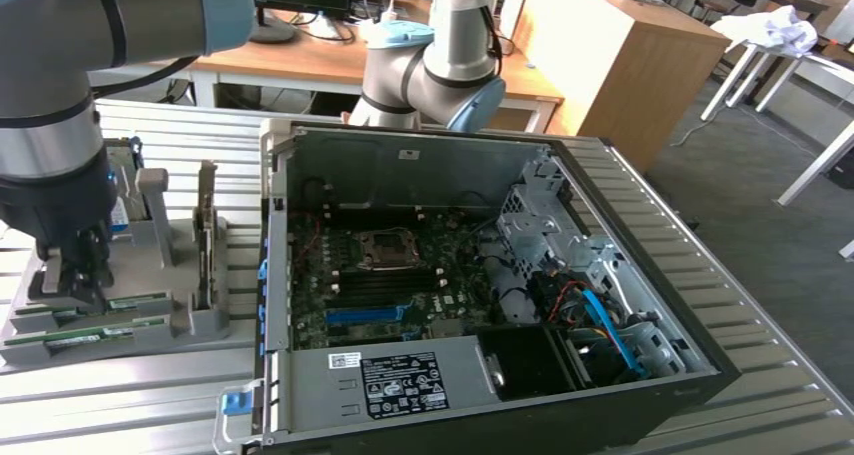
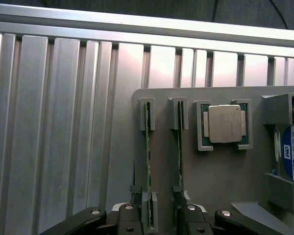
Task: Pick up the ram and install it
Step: 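Pick up the ram and move it above insertion slot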
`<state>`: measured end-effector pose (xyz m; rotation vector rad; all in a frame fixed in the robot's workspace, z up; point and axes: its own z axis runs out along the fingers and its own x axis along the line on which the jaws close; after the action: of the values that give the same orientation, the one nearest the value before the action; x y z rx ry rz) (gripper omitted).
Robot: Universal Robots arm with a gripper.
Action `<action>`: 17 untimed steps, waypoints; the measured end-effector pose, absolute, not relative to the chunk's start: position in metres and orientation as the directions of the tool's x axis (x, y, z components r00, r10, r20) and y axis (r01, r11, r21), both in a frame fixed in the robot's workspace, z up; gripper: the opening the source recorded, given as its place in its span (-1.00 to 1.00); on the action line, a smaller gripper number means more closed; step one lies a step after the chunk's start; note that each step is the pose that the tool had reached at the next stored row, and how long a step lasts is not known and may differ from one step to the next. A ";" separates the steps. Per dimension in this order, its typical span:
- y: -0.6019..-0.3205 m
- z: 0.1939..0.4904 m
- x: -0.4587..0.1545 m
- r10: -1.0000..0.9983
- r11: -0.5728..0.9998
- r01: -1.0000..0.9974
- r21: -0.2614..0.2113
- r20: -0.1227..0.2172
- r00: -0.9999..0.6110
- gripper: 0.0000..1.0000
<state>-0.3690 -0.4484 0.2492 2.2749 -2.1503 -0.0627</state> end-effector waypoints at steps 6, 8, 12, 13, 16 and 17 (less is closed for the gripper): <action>-0.449 0.247 -0.369 -0.998 -0.057 -0.998 0.035 -0.022 0.056 -0.28; -0.449 0.246 -0.369 -0.998 -0.057 -0.998 0.035 -0.022 0.056 -0.28; -0.450 0.245 -0.369 -0.998 -0.057 -0.998 0.035 -0.022 0.056 -0.28; -0.450 0.245 -0.369 -0.998 -0.057 -0.998 0.035 -0.022 0.056 -0.28; -0.450 0.244 -0.369 -0.998 -0.057 -0.998 0.035 -0.022 0.056 -0.28; -0.451 0.243 -0.369 -0.998 -0.057 -0.998 0.035 -0.022 0.056 -0.28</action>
<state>-0.3690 -0.4506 0.2435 2.2749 -2.1504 -0.0627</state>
